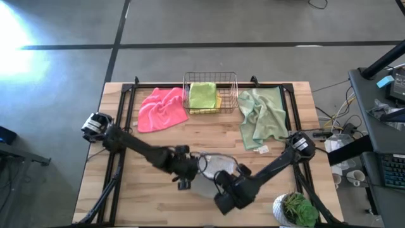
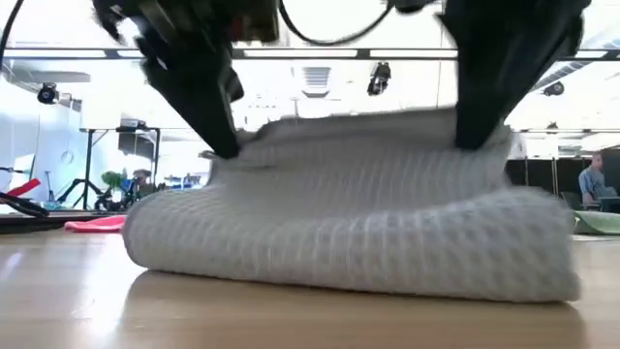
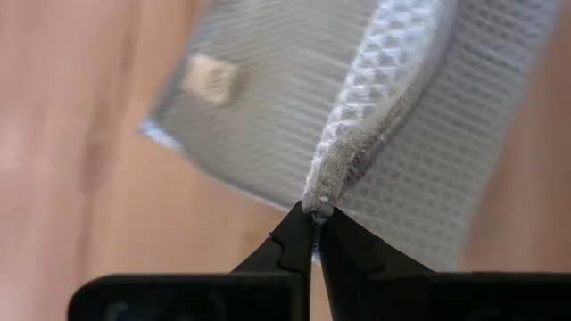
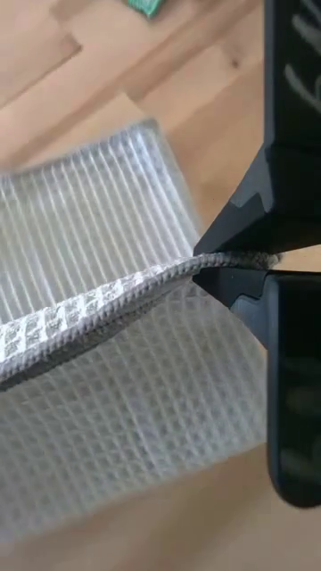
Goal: Fold microfiber towels
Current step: Fold the gray towel
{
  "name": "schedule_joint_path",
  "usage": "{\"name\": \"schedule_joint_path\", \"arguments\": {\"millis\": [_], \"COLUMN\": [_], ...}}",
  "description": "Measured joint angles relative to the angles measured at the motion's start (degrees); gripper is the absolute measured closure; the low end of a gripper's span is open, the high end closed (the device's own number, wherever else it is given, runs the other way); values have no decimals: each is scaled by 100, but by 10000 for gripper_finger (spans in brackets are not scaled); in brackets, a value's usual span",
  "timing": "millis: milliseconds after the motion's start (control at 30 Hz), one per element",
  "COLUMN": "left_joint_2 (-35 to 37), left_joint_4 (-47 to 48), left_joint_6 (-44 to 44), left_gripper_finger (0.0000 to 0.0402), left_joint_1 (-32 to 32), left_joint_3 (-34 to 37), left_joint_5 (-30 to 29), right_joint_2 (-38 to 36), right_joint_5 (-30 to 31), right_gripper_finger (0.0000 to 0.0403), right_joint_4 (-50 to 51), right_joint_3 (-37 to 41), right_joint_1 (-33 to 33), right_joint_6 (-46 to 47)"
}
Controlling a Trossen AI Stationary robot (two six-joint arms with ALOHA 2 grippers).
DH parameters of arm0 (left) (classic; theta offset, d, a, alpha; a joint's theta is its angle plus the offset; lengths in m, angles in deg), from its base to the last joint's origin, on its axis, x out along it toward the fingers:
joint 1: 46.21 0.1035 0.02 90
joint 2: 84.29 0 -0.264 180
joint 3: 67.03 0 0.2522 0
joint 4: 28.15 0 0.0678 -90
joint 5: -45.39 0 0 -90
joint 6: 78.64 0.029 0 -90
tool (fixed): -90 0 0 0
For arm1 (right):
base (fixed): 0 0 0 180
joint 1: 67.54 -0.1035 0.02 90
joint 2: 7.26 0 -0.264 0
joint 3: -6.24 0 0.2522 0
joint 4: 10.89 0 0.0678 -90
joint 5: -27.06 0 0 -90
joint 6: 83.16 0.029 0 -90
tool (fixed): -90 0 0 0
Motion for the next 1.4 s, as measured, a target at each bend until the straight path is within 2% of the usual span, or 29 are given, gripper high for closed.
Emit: {"name": "schedule_joint_path", "arguments": {"millis": [267, 633, 900, 1167, 1400], "left_joint_2": [-26, -44, -44, -43, -42], "left_joint_4": [-35, -100, -73, -92, -91], "left_joint_6": [269, 369, 394, 494, 491], "left_gripper_finger": [401, 401, 356, 314, 310], "left_joint_1": [567, 692, 695, 692, 692], "left_joint_3": [6, 6, 17, 14, 12], "left_joint_5": [4, -11, -204, -210, -170], "right_joint_2": [0, -1, -1, -1, -1], "right_joint_5": [-12, -347, -564, -64, 255], "right_gripper_finger": [392, 392, 390, 344, 310], "right_joint_4": [50, 30, 71, 75, 372], "right_joint_3": [496, 590, 596, 596, 596], "right_joint_1": [358, 480, 470, 552, 696], "right_joint_6": [220, 481, 423, 309, 261]}}
